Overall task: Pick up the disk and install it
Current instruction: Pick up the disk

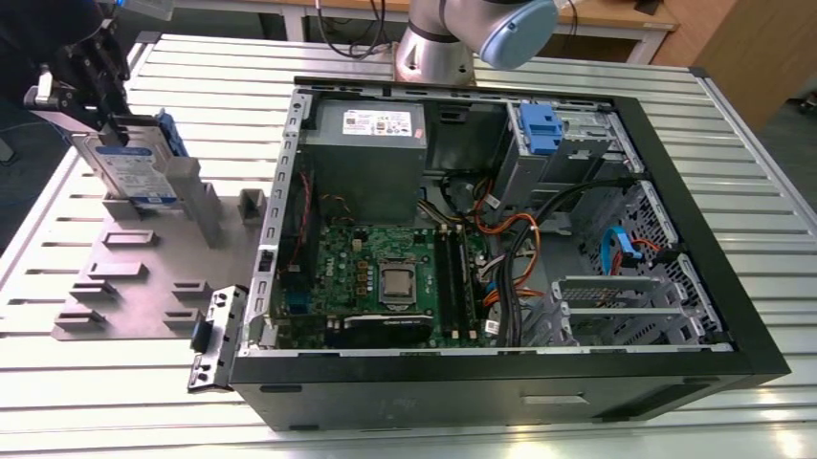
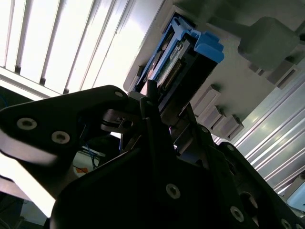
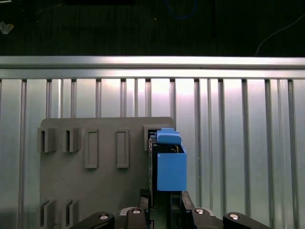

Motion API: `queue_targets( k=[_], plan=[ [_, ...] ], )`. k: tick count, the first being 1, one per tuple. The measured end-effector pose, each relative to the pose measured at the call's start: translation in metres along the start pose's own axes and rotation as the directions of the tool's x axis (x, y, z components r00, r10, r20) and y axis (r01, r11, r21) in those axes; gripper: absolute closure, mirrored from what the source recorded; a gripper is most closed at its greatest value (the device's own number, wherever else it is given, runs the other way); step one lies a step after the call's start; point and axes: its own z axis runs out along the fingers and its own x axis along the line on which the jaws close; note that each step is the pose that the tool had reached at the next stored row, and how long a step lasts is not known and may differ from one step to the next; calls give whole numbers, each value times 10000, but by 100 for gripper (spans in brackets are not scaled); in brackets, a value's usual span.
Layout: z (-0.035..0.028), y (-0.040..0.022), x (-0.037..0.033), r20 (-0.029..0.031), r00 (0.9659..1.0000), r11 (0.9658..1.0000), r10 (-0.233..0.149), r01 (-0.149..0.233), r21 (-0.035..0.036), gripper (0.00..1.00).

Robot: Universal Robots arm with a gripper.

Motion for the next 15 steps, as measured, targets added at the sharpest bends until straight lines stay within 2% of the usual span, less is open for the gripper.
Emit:
queue_targets(
  k=[7,9,15],
  plan=[
    [-2,0,0,0,10000,10000,0,0,0,65],
    [-34,1,-1,0,10000,10000,0,0,0,65],
    [-53,2,-2,0,10000,10000,0,0,0,65]
  ],
)
